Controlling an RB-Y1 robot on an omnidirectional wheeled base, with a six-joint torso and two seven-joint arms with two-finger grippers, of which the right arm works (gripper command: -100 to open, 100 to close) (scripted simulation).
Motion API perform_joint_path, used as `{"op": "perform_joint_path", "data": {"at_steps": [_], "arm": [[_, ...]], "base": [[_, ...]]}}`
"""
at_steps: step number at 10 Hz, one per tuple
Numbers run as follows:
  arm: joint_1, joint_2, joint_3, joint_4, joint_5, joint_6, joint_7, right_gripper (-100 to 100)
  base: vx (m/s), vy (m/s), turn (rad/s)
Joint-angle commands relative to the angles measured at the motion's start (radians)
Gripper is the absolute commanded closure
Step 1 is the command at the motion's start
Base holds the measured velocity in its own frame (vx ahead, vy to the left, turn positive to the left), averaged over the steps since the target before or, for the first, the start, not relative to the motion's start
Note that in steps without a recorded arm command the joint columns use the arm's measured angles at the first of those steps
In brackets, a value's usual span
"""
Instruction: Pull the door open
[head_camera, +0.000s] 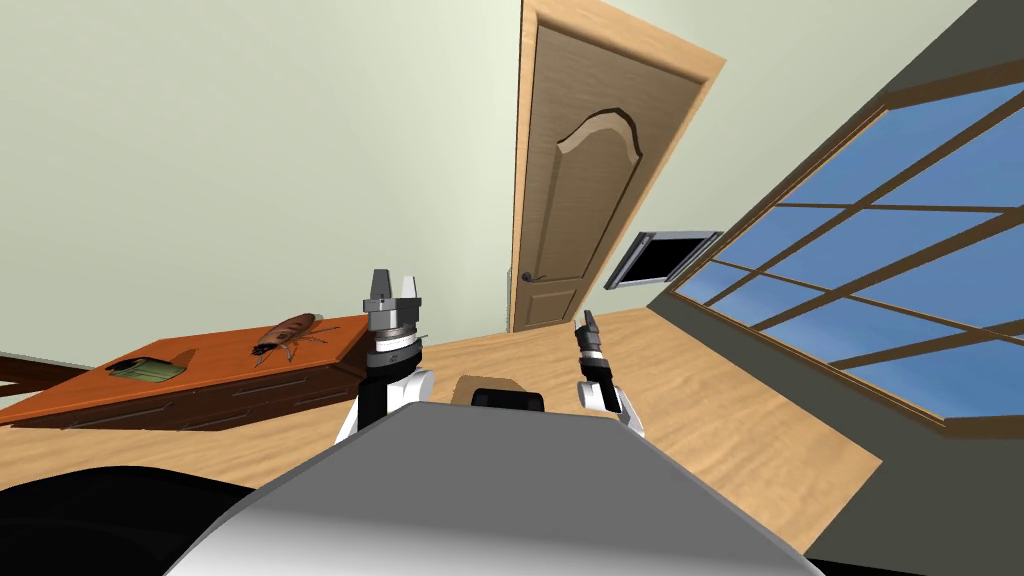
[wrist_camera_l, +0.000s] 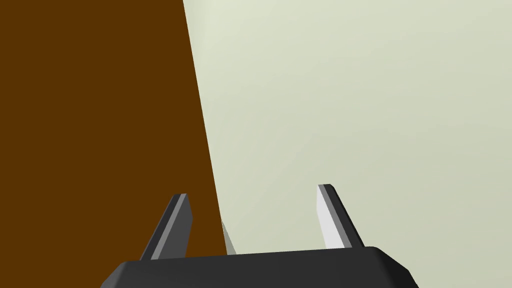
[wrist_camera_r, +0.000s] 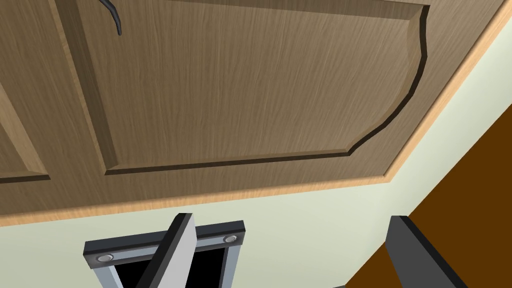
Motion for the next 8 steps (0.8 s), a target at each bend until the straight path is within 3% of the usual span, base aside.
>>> {"op": "perform_joint_path", "data": {"at_steps": [1,8], "arm": [[-0.015,-0.009,-0.002,0.028,0.002,-0.003,-0.010,-100],[-0.098,-0.059,0.010,0.219,0.038,-0.053,-0.074,-100]], "base": [[0.062,0.017,0.024],[0.082,0.019,0.053]]}}
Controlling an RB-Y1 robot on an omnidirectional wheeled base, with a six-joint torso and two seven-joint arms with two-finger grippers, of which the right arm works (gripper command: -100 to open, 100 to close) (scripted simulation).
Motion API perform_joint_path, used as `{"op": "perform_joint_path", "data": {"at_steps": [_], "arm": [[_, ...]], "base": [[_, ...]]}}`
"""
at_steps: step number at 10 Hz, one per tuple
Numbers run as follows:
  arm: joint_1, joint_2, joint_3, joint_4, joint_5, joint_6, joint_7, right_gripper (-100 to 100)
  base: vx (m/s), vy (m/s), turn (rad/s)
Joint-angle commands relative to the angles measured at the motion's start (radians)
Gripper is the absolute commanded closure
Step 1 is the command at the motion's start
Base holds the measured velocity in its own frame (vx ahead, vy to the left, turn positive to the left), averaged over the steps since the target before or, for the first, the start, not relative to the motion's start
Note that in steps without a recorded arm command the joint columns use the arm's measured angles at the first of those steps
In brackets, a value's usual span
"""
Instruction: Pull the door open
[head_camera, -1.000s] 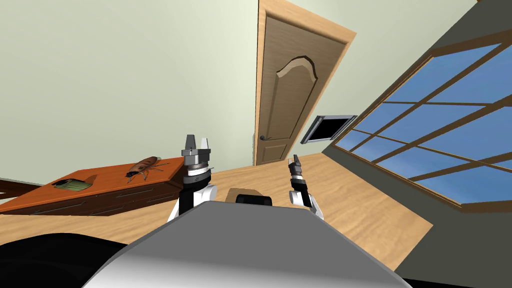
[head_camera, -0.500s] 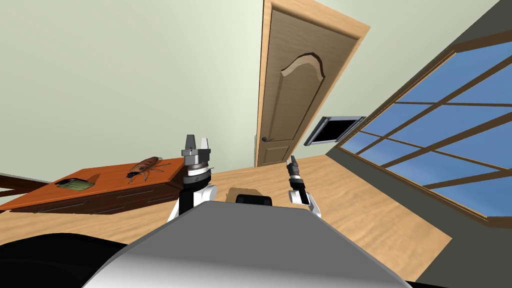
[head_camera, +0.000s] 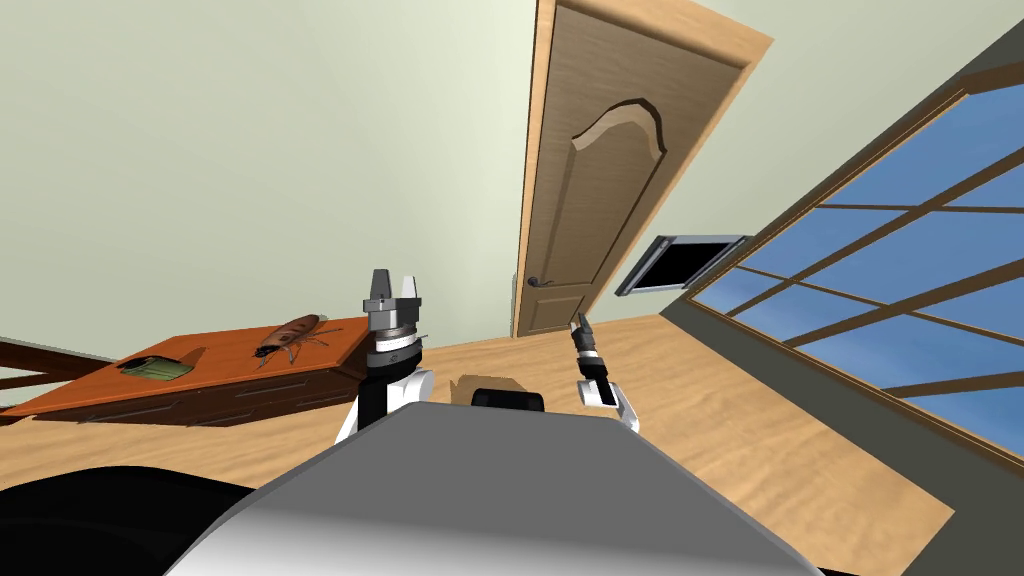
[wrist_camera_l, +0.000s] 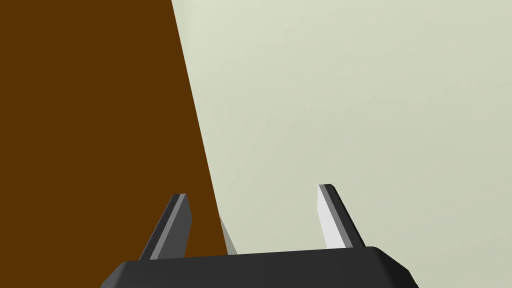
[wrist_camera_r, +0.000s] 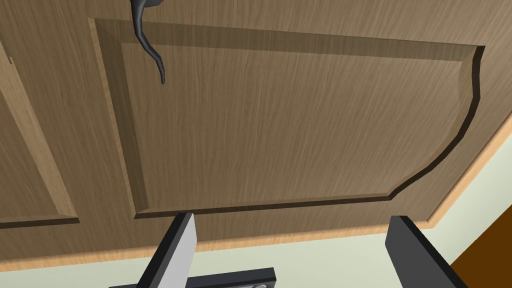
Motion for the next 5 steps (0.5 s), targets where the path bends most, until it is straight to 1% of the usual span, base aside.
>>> {"op": "perform_joint_path", "data": {"at_steps": [1,2,3,5], "arm": [[-0.019,-0.011,0.004,0.050,0.010,-0.012,-0.017,-100],[-0.019,-0.011,0.004,0.053,0.010,-0.012,-0.017,-100],[-0.033,-0.019,0.006,0.083,0.016,-0.020,-0.028,-100],[-0.060,-0.035,0.010,0.145,0.027,-0.036,-0.048,-100]], "base": [[0.104,0.028,0.065],[0.071,0.014,0.018],[0.060,0.016,0.034],[0.086,0.019,0.068]]}}
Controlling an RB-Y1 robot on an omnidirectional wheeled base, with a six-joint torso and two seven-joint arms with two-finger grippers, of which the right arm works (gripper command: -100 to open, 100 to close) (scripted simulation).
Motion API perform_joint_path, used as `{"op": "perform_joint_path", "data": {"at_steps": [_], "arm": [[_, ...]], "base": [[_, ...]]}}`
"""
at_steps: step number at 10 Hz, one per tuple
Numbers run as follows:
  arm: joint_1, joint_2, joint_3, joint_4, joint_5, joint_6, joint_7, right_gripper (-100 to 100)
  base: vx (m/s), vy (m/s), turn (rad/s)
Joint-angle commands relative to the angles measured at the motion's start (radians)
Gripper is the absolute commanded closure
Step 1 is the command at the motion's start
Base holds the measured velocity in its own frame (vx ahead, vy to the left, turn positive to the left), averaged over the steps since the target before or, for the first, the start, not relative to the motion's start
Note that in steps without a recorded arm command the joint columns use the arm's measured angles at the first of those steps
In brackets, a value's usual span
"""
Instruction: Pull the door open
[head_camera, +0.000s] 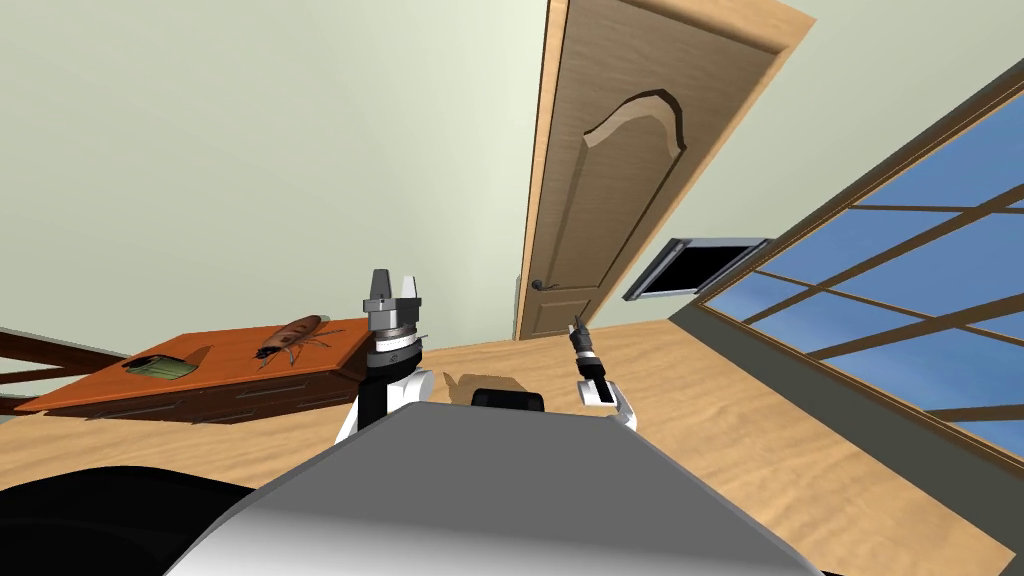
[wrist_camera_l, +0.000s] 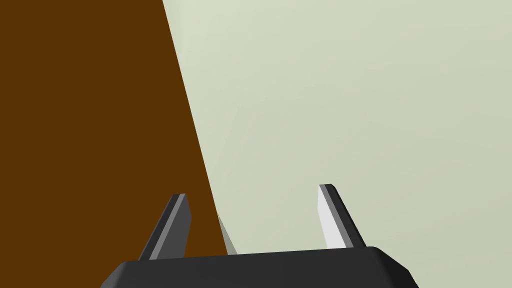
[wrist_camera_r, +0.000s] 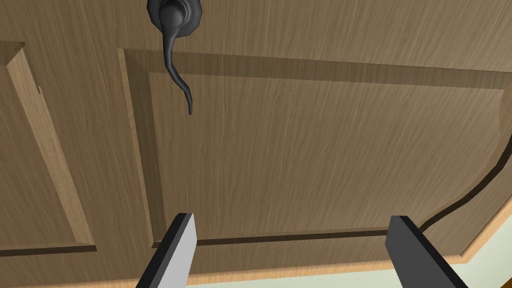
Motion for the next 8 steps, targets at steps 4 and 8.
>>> {"op": "perform_joint_path", "data": {"at_steps": [4,8], "arm": [[-0.056,-0.037,0.008,0.137,0.024,-0.032,-0.049,-100],[-0.102,-0.063,0.015,0.243,0.044,-0.059,-0.084,-100]], "base": [[0.110,0.019,0.059],[0.102,0.016,0.052]]}}
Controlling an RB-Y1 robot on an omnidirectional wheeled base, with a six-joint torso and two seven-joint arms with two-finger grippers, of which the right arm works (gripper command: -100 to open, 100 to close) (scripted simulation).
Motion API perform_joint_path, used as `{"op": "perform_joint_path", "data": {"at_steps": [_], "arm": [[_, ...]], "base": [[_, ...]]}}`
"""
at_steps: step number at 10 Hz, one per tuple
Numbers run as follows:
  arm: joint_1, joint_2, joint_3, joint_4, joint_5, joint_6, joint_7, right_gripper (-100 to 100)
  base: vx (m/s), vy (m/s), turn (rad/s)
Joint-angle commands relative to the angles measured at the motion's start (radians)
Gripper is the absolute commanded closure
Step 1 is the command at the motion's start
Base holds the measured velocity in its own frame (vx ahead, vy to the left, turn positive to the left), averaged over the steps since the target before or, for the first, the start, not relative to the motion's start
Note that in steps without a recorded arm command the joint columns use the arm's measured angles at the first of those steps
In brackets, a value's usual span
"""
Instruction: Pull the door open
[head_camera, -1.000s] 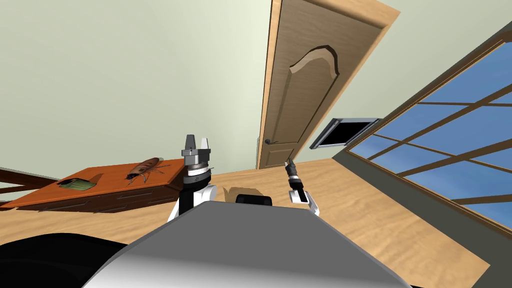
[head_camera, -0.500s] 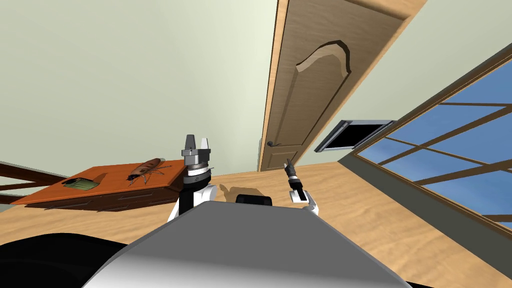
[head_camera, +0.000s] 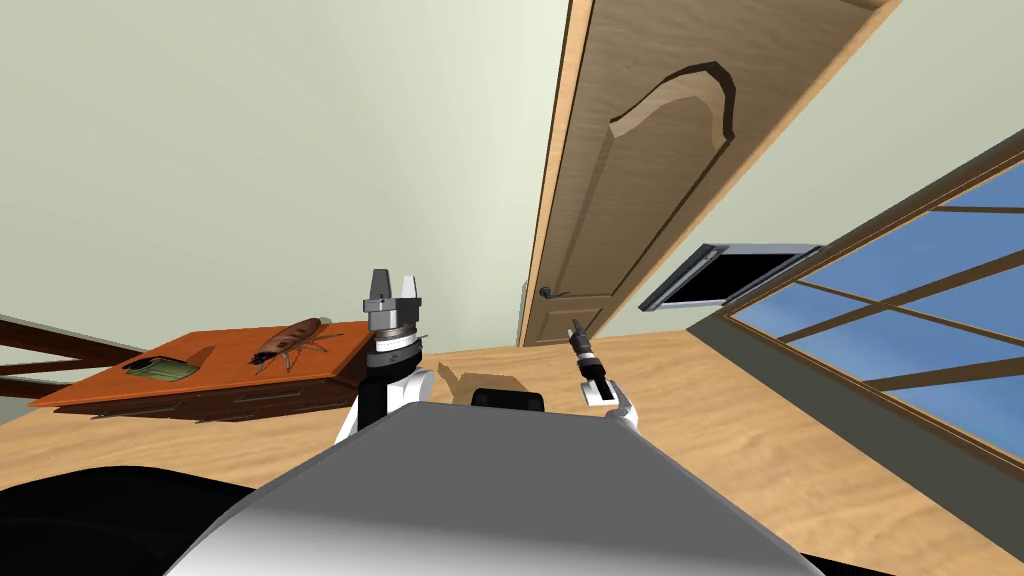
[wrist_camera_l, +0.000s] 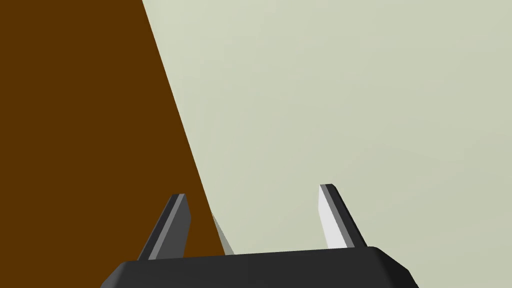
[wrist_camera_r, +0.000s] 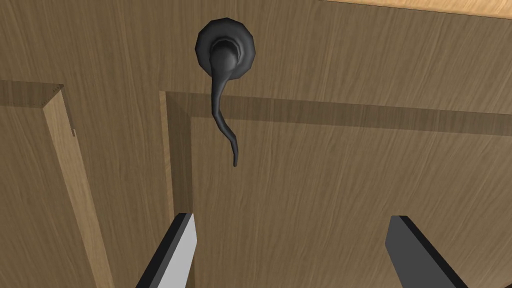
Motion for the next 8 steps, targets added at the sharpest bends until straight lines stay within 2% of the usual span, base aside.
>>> {"op": "perform_joint_path", "data": {"at_steps": [1,5,6,8], "arm": [[-0.013,-0.005,0.000,0.029,0.003,-0.010,-0.007,-100],[-0.052,-0.027,0.006,0.119,0.019,-0.033,-0.036,-100],[-0.067,-0.036,0.008,0.156,0.025,-0.042,-0.048,-100],[-0.081,-0.043,0.010,0.188,0.031,-0.050,-0.058,-100]], "base": [[0.067,0.001,0.018],[0.080,0.000,0.038],[0.134,0.010,0.067],[0.133,0.007,0.039]]}}
